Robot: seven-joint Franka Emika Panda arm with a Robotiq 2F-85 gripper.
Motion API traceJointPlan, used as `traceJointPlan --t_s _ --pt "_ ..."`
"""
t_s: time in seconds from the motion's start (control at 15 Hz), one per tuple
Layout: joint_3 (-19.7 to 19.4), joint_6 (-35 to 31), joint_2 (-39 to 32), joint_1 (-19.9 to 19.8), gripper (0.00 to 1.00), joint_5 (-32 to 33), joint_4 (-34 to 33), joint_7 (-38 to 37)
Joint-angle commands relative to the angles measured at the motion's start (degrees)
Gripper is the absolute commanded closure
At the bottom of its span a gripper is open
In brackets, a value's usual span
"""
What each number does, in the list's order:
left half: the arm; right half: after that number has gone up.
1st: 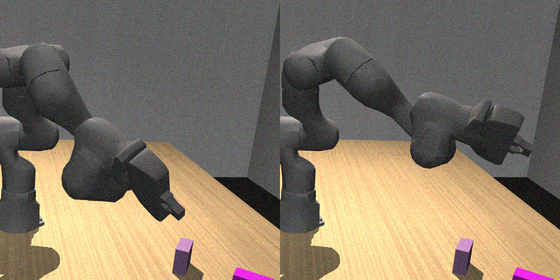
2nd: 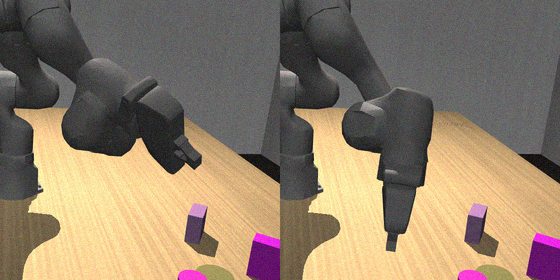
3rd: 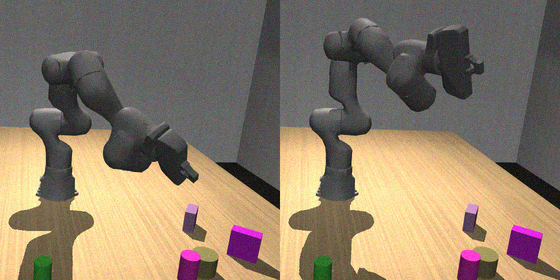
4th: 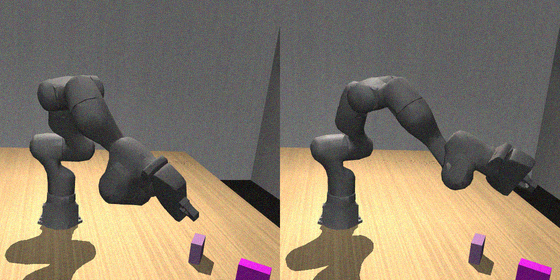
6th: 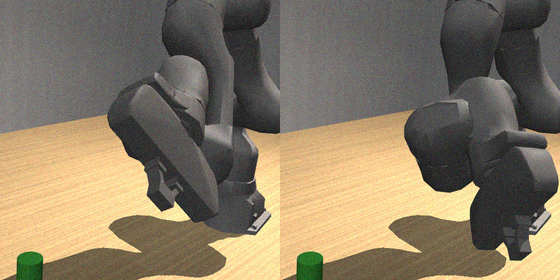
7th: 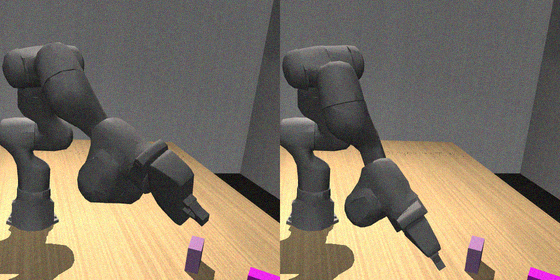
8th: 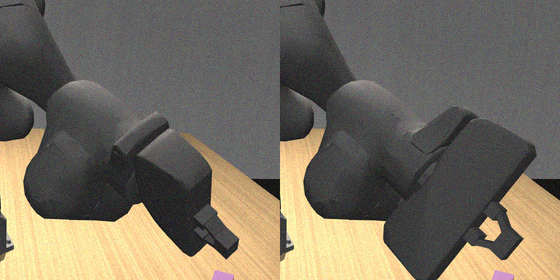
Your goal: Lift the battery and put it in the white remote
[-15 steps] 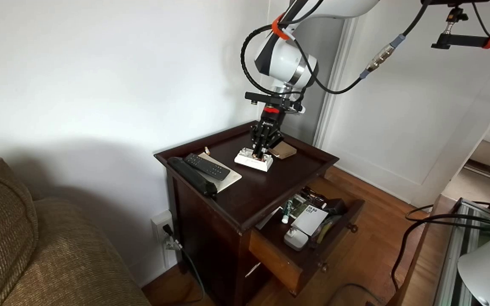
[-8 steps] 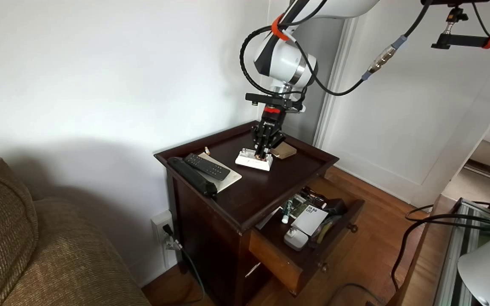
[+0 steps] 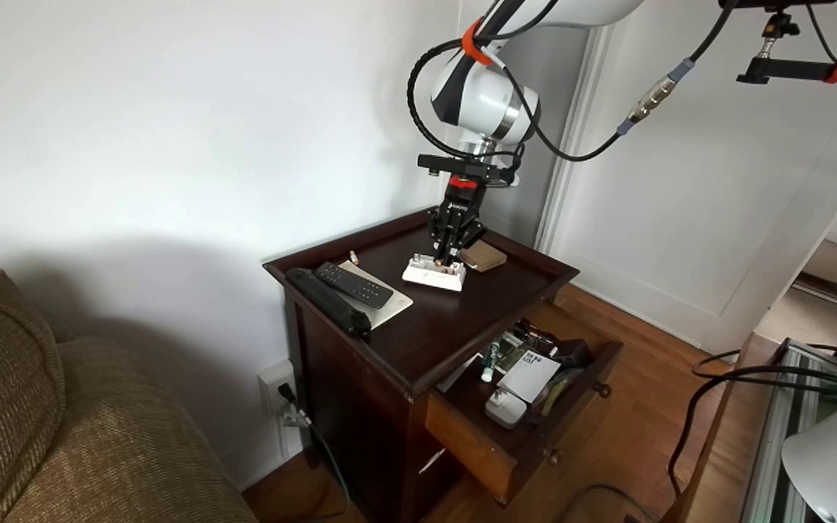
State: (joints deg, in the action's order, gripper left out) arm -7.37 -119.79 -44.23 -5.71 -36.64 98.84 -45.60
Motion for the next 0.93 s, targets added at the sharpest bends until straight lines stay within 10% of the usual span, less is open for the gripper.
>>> traceJointPlan --t_s 0.0,0.87 --pt "0.2 1.2 0.2 -0.5 0.96 2.6 -0.1 1.3" --pt "0.0 0.9 -0.4 -0.6 0.96 10.9 -0.5 3.6"
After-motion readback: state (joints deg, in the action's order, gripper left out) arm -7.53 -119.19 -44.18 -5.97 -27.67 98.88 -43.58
